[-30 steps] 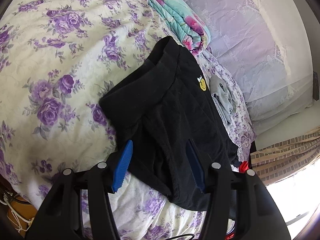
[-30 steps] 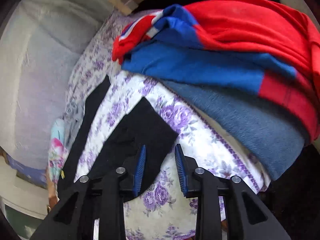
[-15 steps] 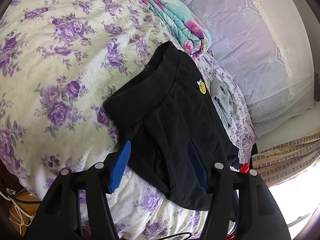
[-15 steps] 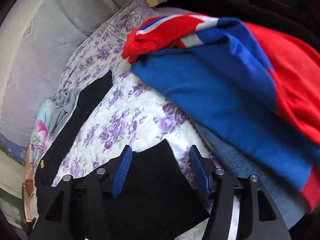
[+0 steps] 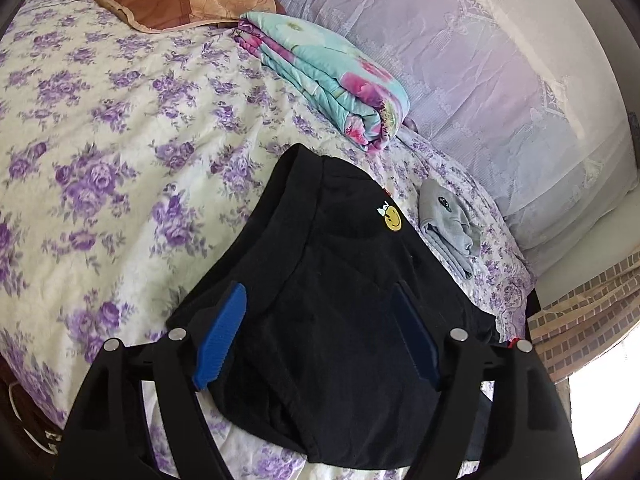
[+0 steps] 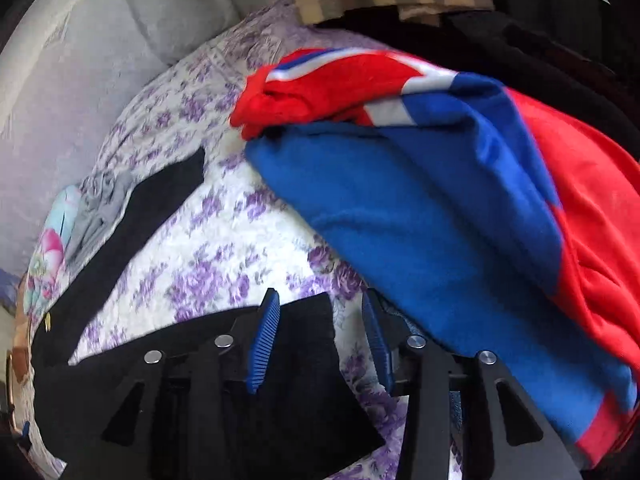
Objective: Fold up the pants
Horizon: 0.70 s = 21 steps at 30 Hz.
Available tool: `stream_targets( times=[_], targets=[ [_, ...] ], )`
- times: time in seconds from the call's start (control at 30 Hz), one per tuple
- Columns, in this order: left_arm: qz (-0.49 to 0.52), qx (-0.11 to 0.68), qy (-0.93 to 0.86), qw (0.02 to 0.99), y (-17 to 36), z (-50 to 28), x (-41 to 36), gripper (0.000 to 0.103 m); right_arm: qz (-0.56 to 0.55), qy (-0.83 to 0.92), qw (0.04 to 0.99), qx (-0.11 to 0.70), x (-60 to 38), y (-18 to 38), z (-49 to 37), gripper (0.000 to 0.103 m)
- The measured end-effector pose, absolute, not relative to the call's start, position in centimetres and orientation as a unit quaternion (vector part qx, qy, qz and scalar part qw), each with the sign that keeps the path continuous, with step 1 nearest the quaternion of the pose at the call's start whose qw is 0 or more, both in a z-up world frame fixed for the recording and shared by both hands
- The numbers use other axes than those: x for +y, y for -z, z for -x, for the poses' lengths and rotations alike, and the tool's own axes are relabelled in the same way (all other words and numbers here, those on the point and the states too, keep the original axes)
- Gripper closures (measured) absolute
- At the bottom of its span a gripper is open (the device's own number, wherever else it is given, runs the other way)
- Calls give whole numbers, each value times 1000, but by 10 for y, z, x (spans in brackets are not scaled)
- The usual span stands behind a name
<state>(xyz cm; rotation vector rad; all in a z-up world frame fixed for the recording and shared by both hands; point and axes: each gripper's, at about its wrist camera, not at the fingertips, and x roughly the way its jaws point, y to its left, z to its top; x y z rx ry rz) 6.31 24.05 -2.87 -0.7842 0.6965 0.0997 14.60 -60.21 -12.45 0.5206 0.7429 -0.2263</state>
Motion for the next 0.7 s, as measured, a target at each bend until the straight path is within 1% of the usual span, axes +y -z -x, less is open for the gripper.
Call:
stream_targets(
  times=[0.07, 0.1, 0.23, 0.3, 0.4, 0.47, 0.6, 0.67, 0.7],
  targets=[
    [373, 338, -48, 863, 28, -81, 246, 30, -274, 99, 902, 319, -599, 109, -144, 58],
    [375, 337, -46, 862, 28, -92, 249, 30, -289, 69, 901, 317, -594, 105, -152, 58],
    [389, 309, -48, 866, 35, -124, 262, 30, -356, -24, 870, 340, -566, 107, -212, 58],
    [414, 295, -55, 859, 49, -132, 272, 30, -366, -37, 863, 346, -551, 112, -247, 58],
    [463, 296, -57, 833, 76, -133, 286, 30, -397, -38, 845, 356, -534, 125, -296, 58],
    [476, 300, -69, 824, 92, -130, 293, 30, -409, -30, 834, 370, -526, 133, -321, 58],
    [465, 291, -63, 834, 100, -128, 293, 30, -429, 2, 820, 380, -520, 151, -354, 59],
    [437, 304, -75, 843, 100, -134, 285, 27, -435, 7, 820, 373, -520, 156, -361, 60],
    [422, 310, -80, 848, 99, -137, 281, 25, -429, 10, 824, 371, -518, 156, -365, 65]
  ],
)
